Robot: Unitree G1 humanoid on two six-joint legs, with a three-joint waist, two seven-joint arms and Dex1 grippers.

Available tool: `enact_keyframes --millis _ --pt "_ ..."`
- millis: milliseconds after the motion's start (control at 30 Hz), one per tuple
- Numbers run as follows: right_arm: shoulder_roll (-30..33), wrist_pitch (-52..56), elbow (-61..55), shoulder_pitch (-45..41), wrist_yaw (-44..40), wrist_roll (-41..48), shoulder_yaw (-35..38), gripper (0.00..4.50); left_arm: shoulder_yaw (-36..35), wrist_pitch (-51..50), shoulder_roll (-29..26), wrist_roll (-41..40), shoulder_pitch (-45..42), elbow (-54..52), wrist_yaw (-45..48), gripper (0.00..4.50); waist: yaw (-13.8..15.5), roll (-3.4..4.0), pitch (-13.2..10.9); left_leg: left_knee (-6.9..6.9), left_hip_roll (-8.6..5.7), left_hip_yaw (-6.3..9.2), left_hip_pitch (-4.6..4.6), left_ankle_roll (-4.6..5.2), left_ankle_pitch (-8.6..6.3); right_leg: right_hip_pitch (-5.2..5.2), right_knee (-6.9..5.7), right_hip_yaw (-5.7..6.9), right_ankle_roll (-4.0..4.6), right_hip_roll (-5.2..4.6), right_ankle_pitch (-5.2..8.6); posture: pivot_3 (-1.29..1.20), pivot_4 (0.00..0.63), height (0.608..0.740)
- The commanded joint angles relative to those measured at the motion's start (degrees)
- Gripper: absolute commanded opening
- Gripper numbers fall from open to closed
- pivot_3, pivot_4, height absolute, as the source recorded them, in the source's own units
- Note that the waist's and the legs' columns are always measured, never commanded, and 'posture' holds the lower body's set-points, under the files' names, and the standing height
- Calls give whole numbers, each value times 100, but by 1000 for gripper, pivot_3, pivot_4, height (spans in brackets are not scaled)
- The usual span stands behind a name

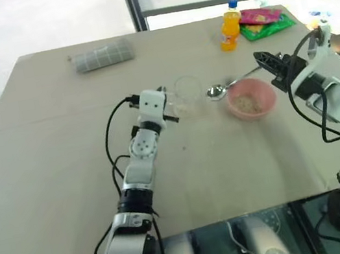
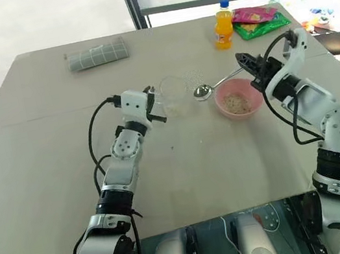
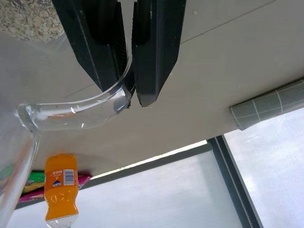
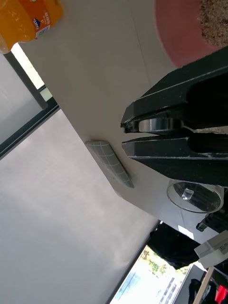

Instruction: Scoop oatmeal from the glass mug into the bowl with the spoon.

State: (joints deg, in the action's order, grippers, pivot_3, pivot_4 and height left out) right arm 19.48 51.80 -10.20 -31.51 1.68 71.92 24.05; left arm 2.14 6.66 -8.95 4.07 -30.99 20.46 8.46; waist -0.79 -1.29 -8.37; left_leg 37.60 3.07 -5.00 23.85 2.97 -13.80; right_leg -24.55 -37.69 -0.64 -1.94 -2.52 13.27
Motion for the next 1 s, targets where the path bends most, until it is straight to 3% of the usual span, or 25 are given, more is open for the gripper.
enact_keyframes --millis 33,400,600,1000 --pt "144 -238 -69 -288 -21 -16 104 0 -97 -172 99 -220 77 -144 46 60 1 0 0 0 0 0 0 0 0 0 0 -1 0 0 0 0 150 740" --pt "147 -306 64 -1450 -108 -125 -310 0 -157 -115 -145 -477 -163 106 684 60 -1 1 -1 -1 -2 -3 2 0 0 -5 0 -3 -2 2 -1 0 150 740" --pt "119 -120 22 -1631 -430 -182 -763 0 -174 -138 -200 -515 -327 248 914 60 7 1 -1 -1 1 -2 13 0 0 -8 7 1 -1 0 -1 0 150 740" --pt "638 -142 10 -1464 -1491 -1665 -1903 0 -278 -386 -304 -594 -346 188 908 60 -1 1 -1 -1 0 0 8 0 0 -8 3 2 -2 -1 -2 0 150 740"
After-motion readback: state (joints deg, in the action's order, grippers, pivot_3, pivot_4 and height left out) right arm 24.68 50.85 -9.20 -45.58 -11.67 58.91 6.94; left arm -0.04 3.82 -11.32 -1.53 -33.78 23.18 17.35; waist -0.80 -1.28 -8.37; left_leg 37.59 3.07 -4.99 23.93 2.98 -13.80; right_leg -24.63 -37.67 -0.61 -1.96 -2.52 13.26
